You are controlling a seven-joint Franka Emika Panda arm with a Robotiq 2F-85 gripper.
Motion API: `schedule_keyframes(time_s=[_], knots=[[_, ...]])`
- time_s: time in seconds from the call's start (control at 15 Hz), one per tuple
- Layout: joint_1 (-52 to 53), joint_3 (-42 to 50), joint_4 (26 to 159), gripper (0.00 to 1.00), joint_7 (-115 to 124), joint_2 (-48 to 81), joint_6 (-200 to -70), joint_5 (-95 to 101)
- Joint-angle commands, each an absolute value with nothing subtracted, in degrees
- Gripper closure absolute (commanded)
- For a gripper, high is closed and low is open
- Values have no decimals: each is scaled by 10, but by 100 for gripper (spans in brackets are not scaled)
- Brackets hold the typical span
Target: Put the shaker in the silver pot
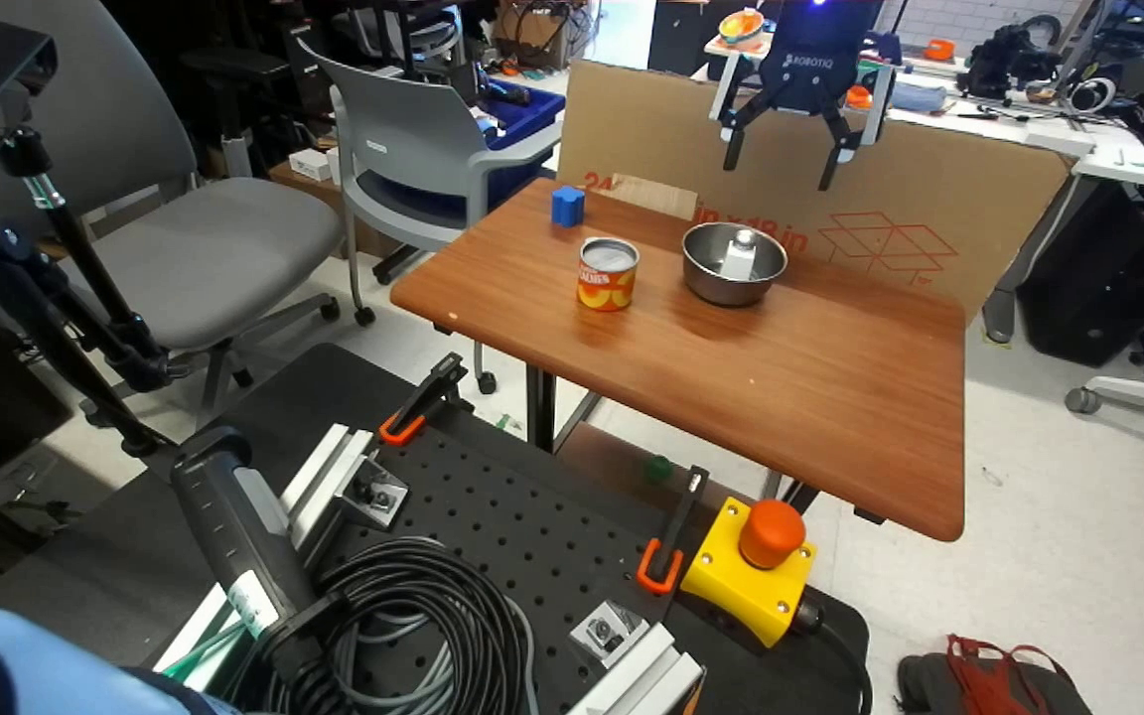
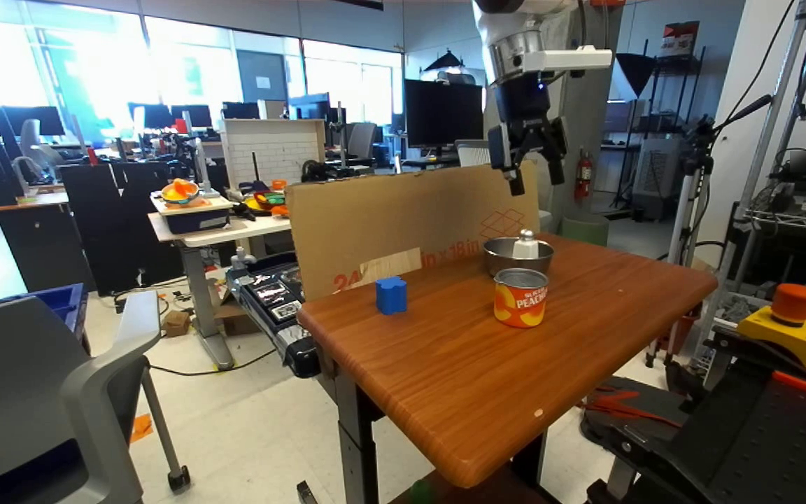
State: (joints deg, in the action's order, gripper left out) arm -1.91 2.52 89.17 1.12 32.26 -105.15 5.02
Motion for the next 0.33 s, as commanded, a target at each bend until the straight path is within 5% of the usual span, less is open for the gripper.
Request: schedule_keyframes(time_s=[0.0,0.27], knots=[[-23,26,894,0,10,312,-1048,49],[-20,25,895,0,10,321,-1049,49]])
